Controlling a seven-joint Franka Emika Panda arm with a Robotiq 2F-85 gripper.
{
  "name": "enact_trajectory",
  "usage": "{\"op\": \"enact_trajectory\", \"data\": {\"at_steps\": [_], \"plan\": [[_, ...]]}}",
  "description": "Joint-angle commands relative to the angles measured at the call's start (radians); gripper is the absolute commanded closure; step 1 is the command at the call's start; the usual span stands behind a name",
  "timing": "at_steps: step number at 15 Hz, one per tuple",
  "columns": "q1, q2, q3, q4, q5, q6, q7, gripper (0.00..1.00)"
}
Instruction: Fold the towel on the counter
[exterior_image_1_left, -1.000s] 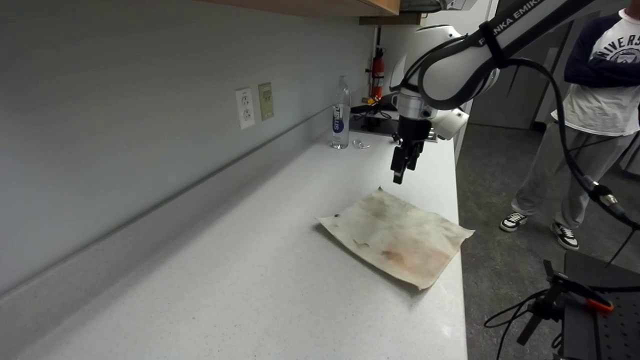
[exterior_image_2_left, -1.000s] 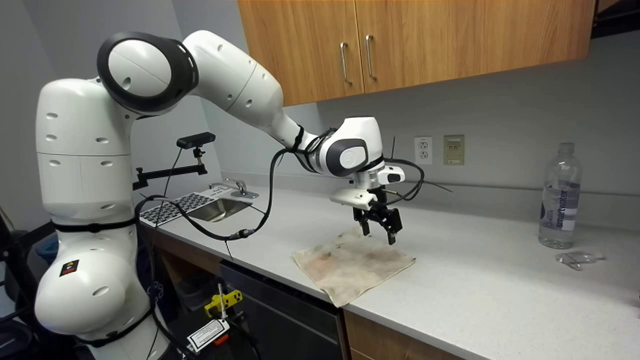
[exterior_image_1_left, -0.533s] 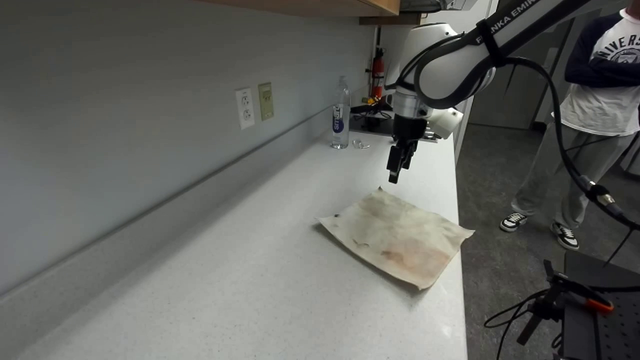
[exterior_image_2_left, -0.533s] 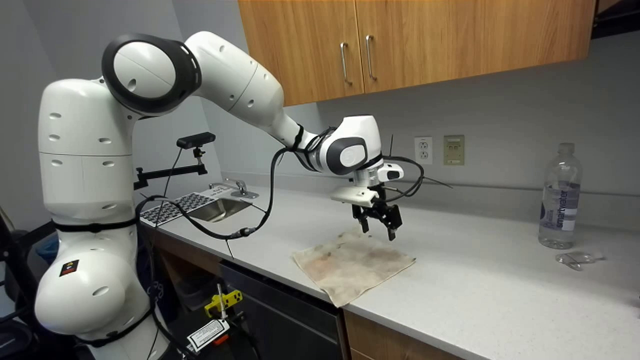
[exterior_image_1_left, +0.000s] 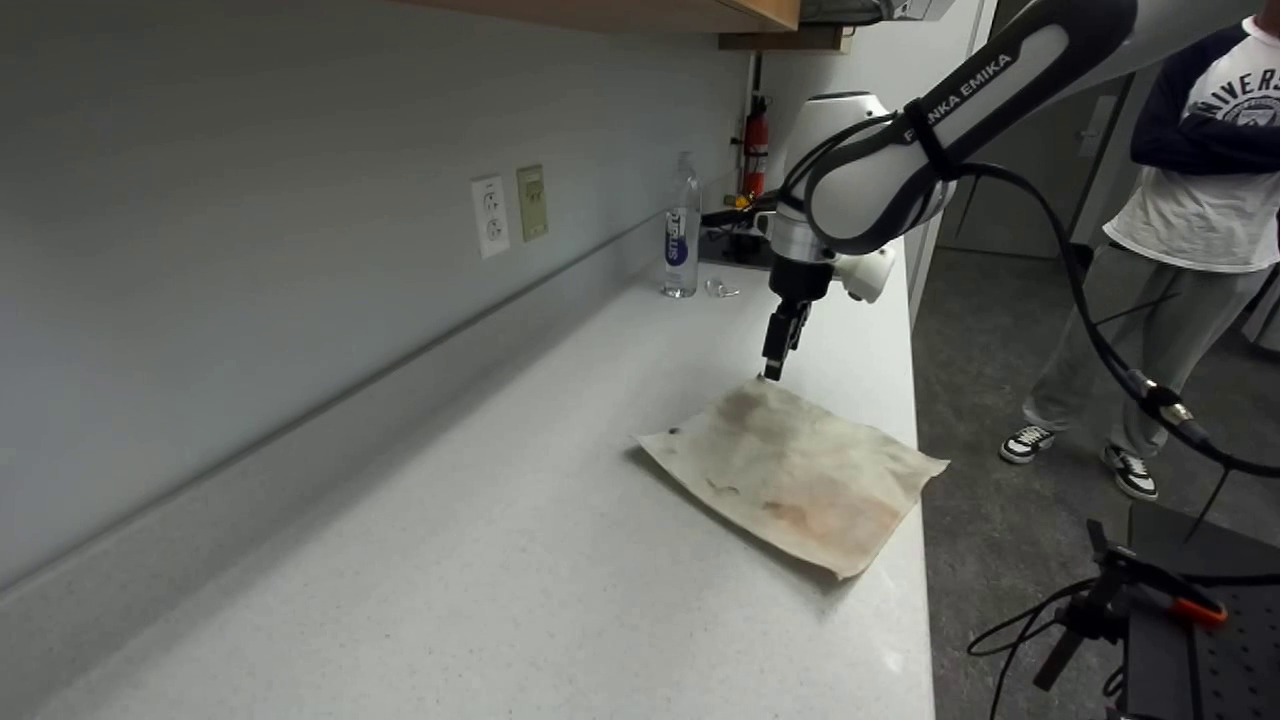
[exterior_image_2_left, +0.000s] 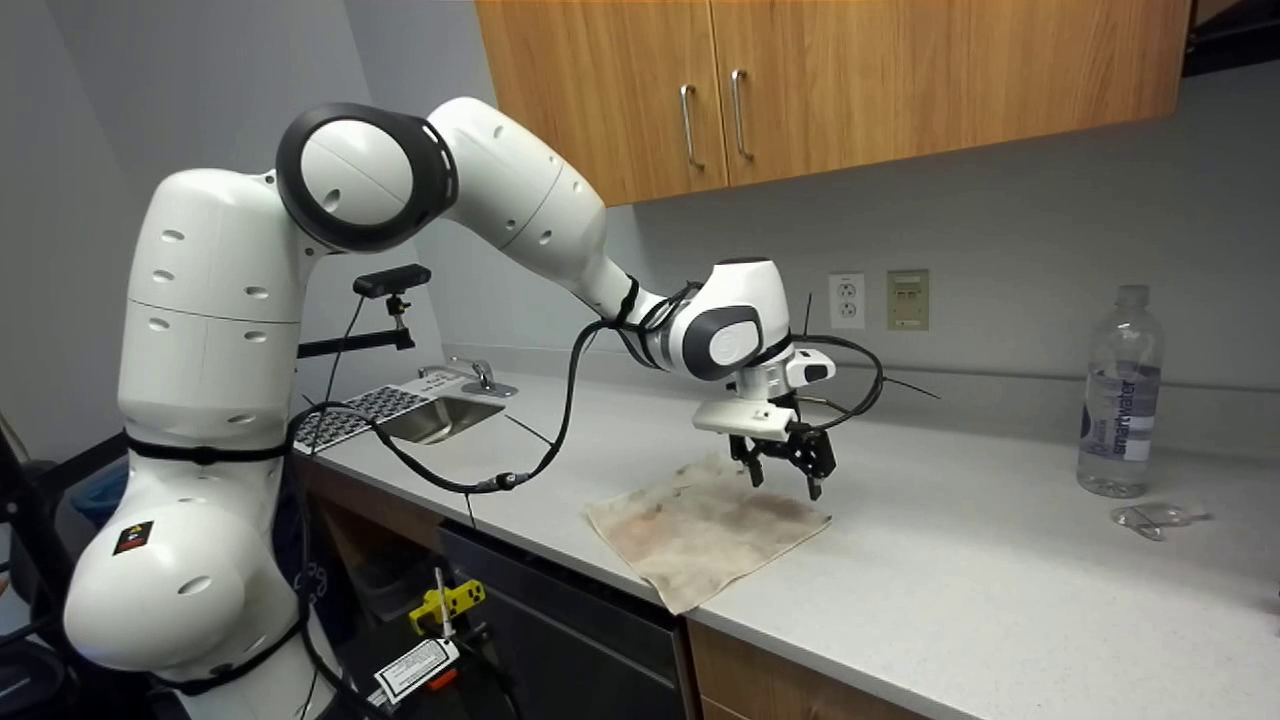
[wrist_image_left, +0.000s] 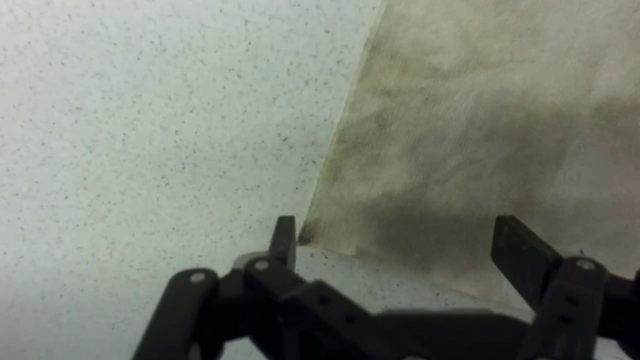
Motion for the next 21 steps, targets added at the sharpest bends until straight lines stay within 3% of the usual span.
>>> {"op": "enact_trajectory", "data": {"at_steps": [1, 9, 21], "plan": [[-0.03, 0.067, 0.021, 0.081, -0.007, 0.011, -0.066, 0.0], [-0.11, 0.159, 0.091, 0.177, 0.037, -0.018, -0.235, 0.0], [-0.128, 0.235, 0.119, 0.219, 0.027, -0.029, -0.284, 0.0]]}}
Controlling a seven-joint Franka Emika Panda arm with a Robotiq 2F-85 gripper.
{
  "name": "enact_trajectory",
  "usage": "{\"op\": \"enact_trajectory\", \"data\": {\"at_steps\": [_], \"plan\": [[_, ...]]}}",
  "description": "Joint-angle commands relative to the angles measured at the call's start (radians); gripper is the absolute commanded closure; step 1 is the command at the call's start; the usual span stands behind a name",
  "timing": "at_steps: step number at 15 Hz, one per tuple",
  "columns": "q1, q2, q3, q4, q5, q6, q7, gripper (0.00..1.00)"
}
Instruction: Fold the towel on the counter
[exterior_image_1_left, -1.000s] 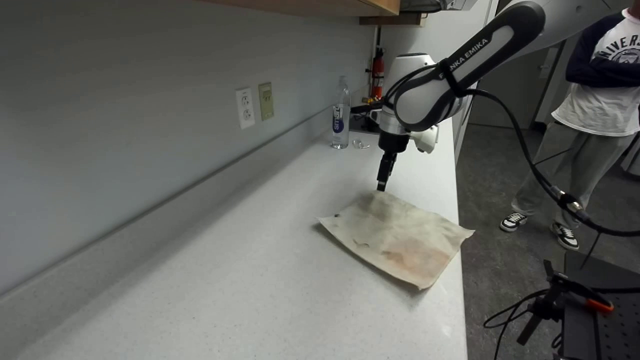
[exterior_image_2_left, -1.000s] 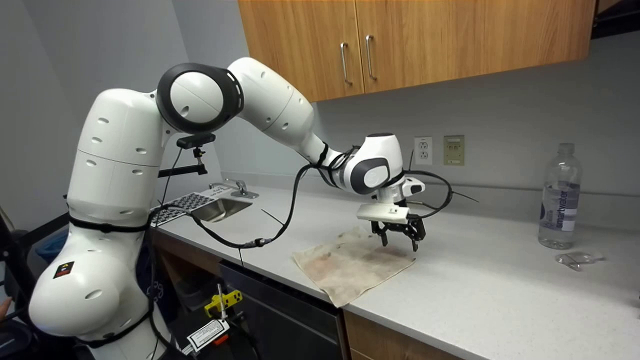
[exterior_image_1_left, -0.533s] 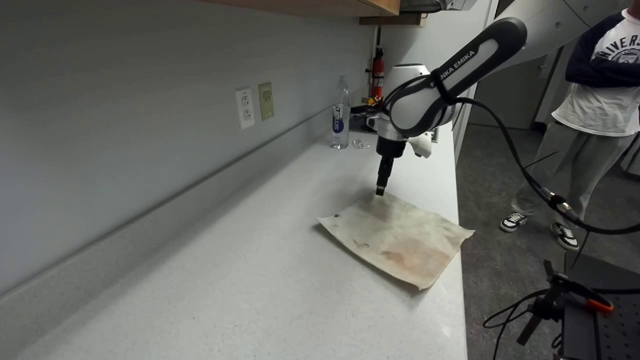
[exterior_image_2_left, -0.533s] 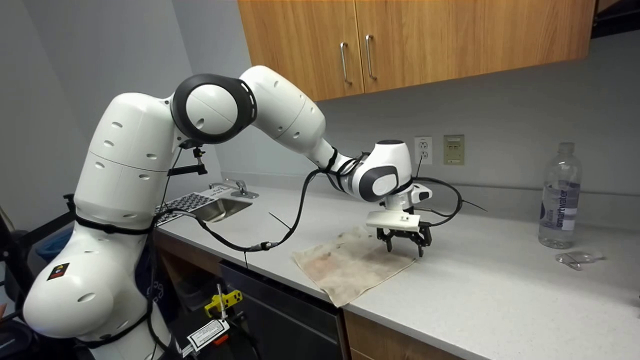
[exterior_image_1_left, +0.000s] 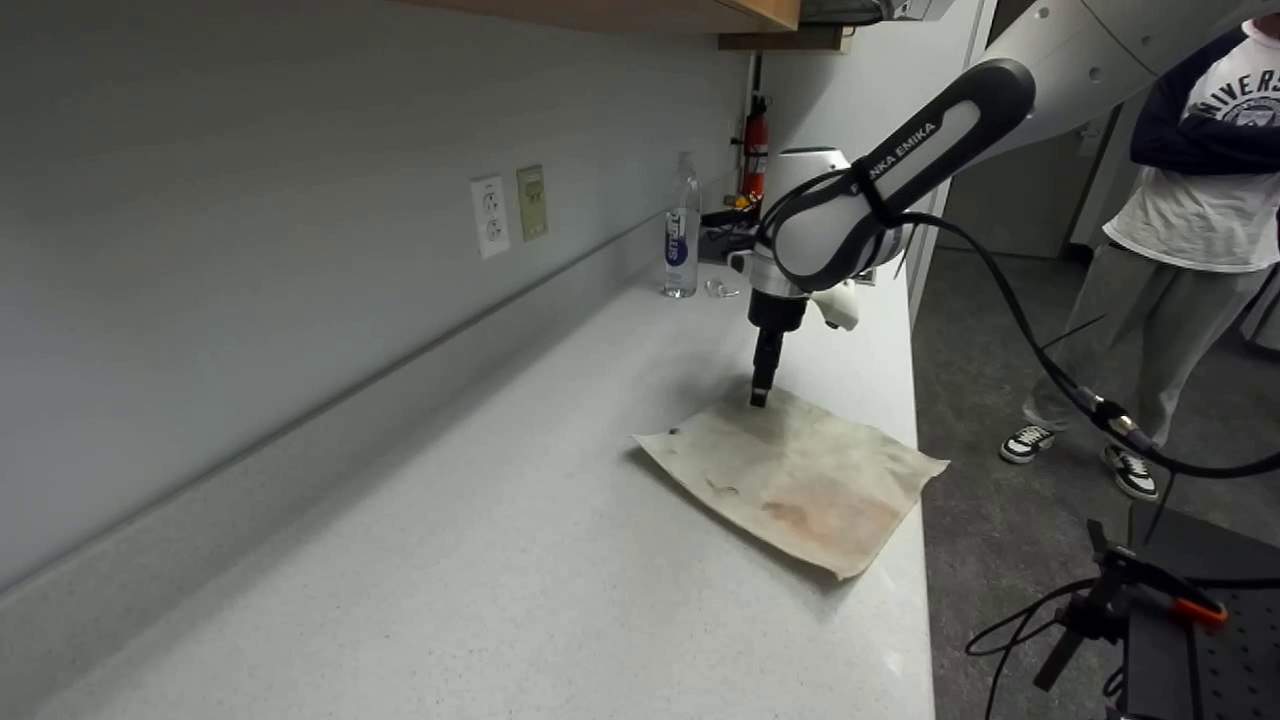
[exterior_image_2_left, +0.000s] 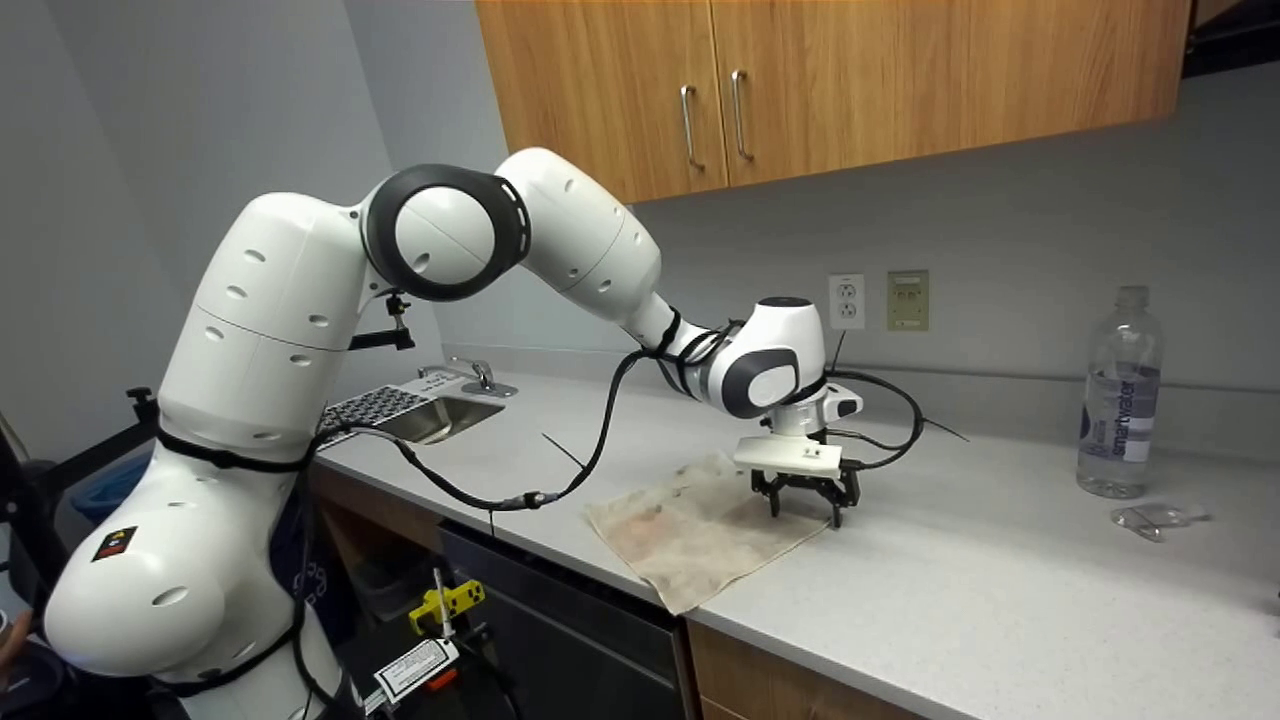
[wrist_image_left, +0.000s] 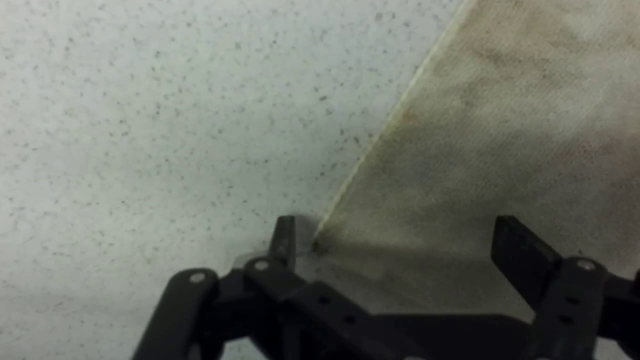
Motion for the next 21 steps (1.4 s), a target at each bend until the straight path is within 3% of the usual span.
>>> {"op": "enact_trajectory", "data": {"at_steps": [1, 3, 5, 13, 21], "plan": [[-0.023, 0.04, 0.028, 0.057, 0.013, -0.033, -0.039, 0.01], [-0.024, 0.048, 0.032, 0.06, 0.013, -0.034, -0.039, 0.26], [-0.022, 0.045, 0.029, 0.062, 0.009, -0.037, -0.035, 0.35], [0.012, 0.004, -0.005, 0.042, -0.041, -0.027, 0.009, 0.98], [0.119, -0.148, -0.106, -0.105, -0.214, 0.127, 0.211, 0.99]]}}
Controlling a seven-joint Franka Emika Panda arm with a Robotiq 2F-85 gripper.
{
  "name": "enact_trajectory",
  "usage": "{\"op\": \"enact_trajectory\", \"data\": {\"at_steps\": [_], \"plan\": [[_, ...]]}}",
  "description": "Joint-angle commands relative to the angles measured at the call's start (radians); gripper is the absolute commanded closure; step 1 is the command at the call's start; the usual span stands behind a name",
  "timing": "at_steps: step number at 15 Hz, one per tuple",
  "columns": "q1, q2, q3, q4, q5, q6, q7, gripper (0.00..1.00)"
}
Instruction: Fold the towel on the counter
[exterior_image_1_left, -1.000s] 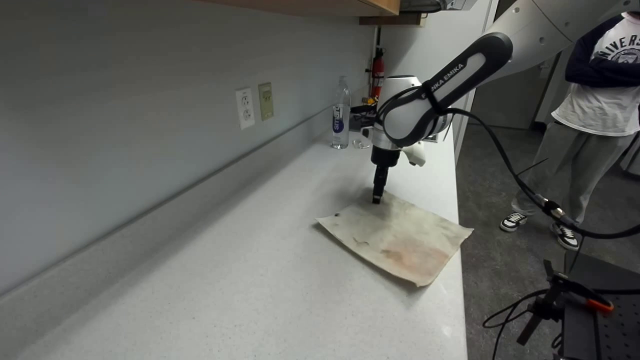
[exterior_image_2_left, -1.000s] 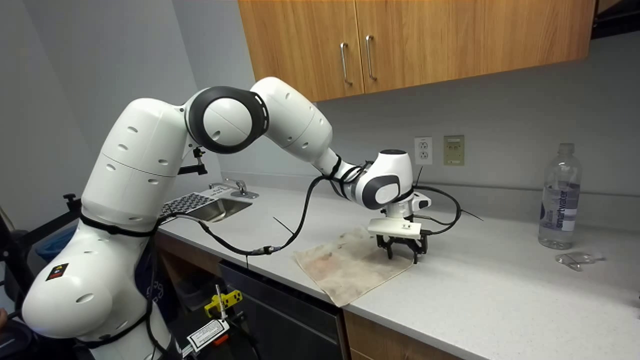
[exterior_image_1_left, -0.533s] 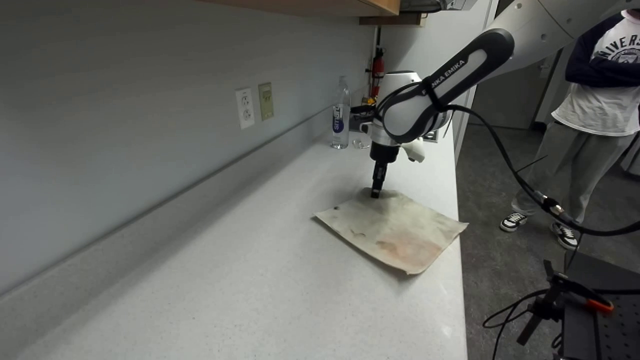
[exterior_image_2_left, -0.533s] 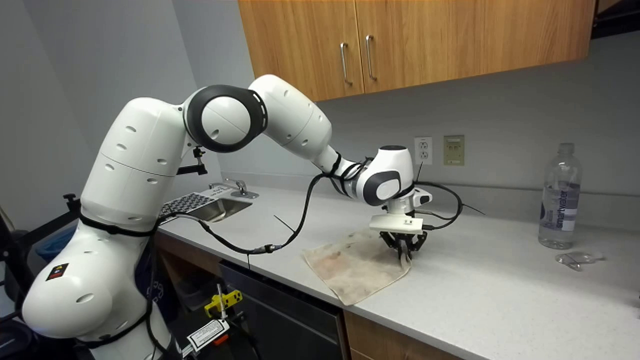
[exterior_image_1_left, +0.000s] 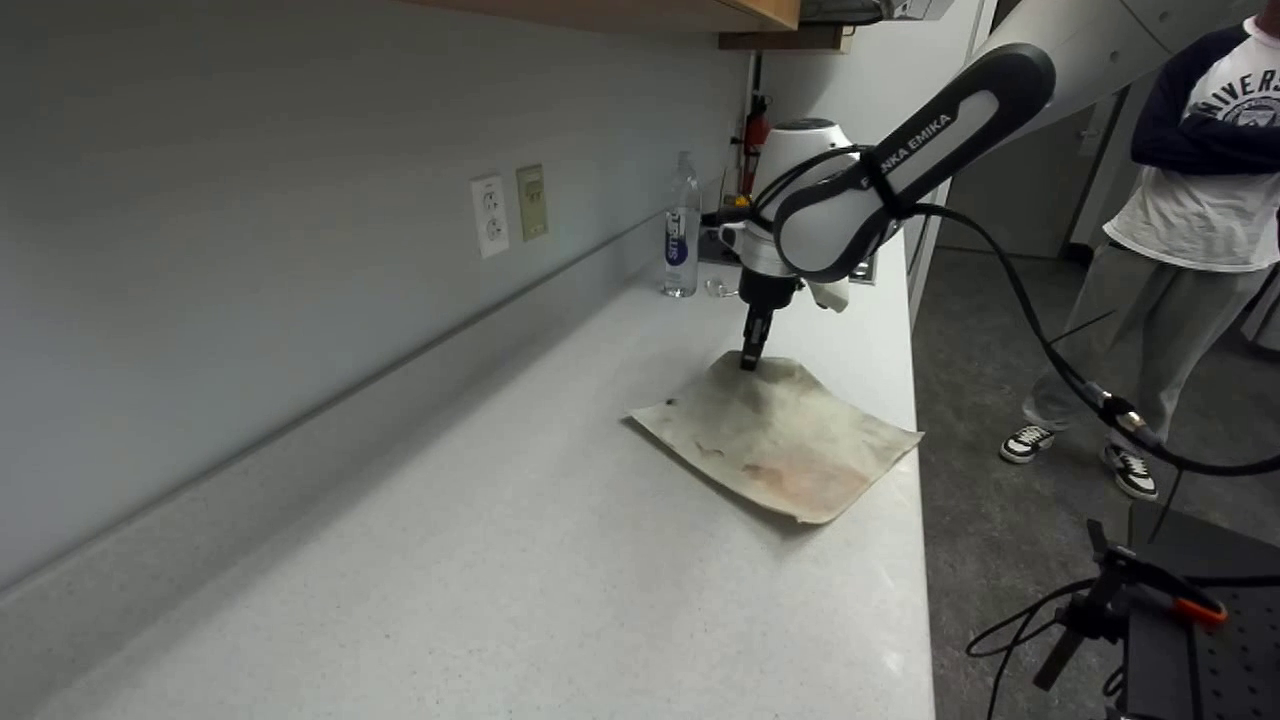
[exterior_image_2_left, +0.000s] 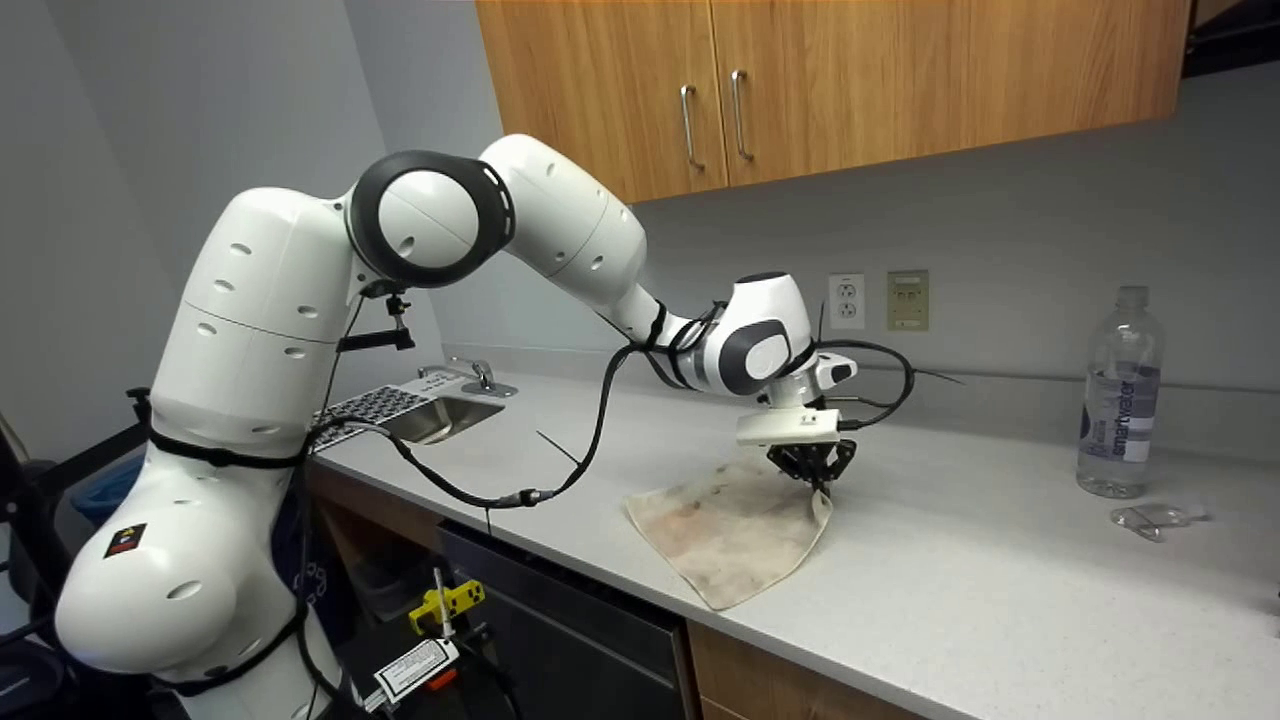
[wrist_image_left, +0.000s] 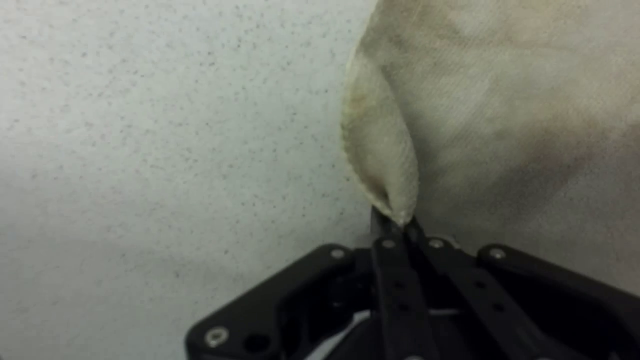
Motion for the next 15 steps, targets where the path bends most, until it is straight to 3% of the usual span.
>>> {"op": "enact_trajectory", "data": {"at_steps": [1, 6, 15], "plan": [[0.075, -0.119, -0.07, -0.121, -0.102, 0.072, 0.116, 0.99], [0.138, -0.212, -0.084, -0.22, -0.184, 0.057, 0.214, 0.99], [0.139, -0.295, 0.041, -0.345, -0.075, 0.009, 0.131, 0.99]]}}
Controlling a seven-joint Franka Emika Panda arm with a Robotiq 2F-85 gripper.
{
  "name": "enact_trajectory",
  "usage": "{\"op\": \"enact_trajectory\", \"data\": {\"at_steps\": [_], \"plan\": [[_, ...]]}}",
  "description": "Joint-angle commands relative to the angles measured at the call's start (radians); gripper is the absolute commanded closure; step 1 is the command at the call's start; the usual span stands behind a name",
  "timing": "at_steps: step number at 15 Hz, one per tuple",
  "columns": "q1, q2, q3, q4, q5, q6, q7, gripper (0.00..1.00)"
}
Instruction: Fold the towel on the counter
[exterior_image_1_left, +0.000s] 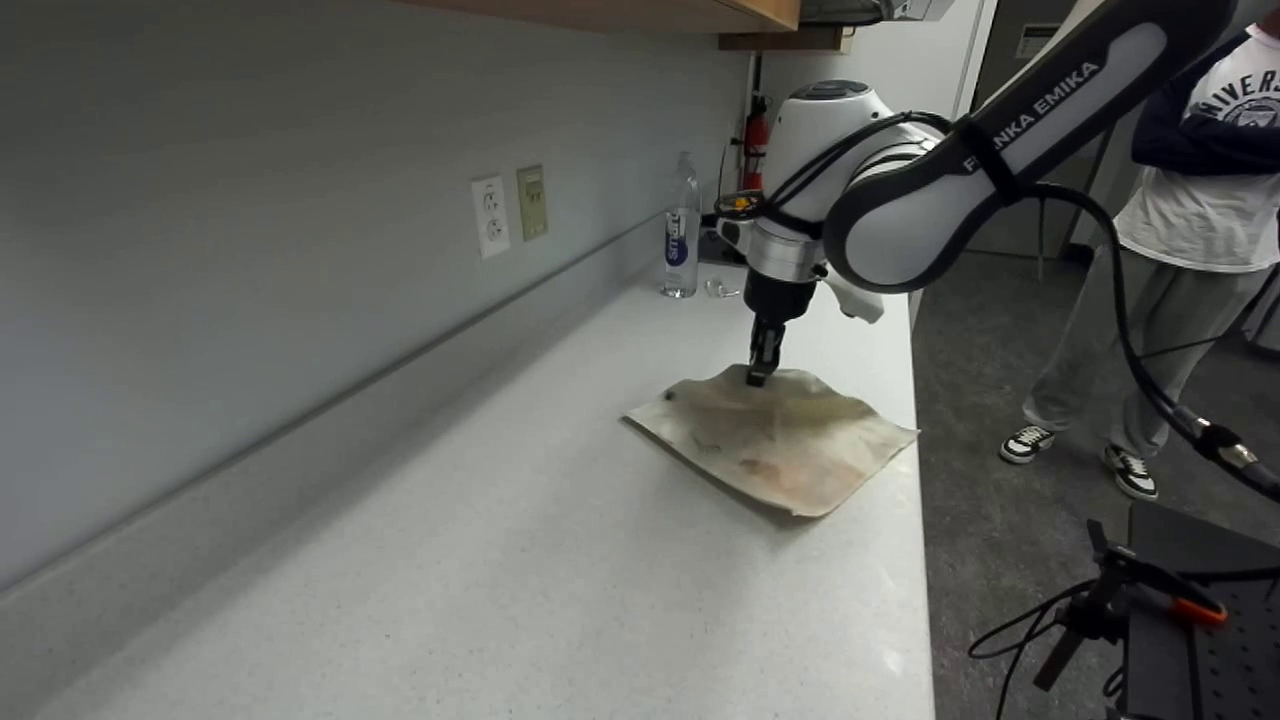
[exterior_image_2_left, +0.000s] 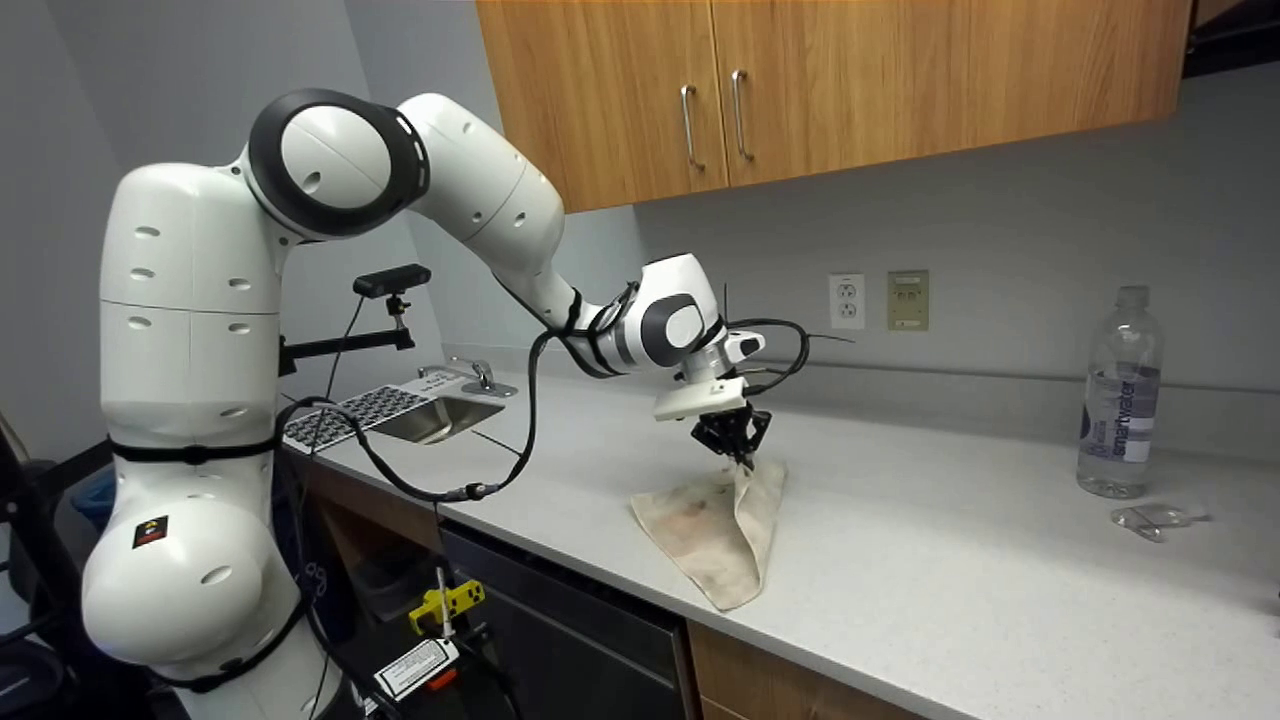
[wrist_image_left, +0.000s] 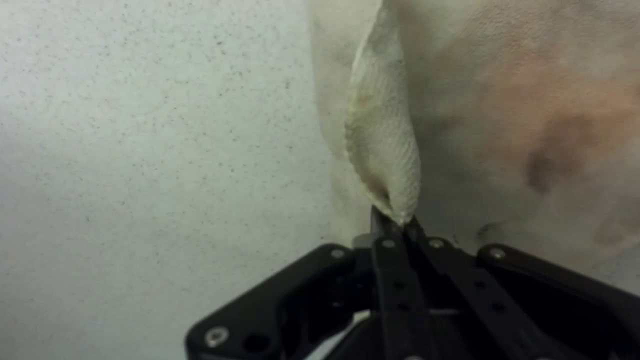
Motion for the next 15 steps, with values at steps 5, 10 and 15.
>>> {"op": "enact_trajectory", "data": {"at_steps": [5, 10, 15], "plan": [[-0.001, -0.052, 0.081, -0.103, 0.11, -0.055, -0.078, 0.99], [-0.003, -0.061, 0.099, -0.134, 0.13, -0.095, -0.094, 0.99], [-0.003, -0.048, 0.112, -0.14, 0.161, -0.077, -0.098, 0.99]]}}
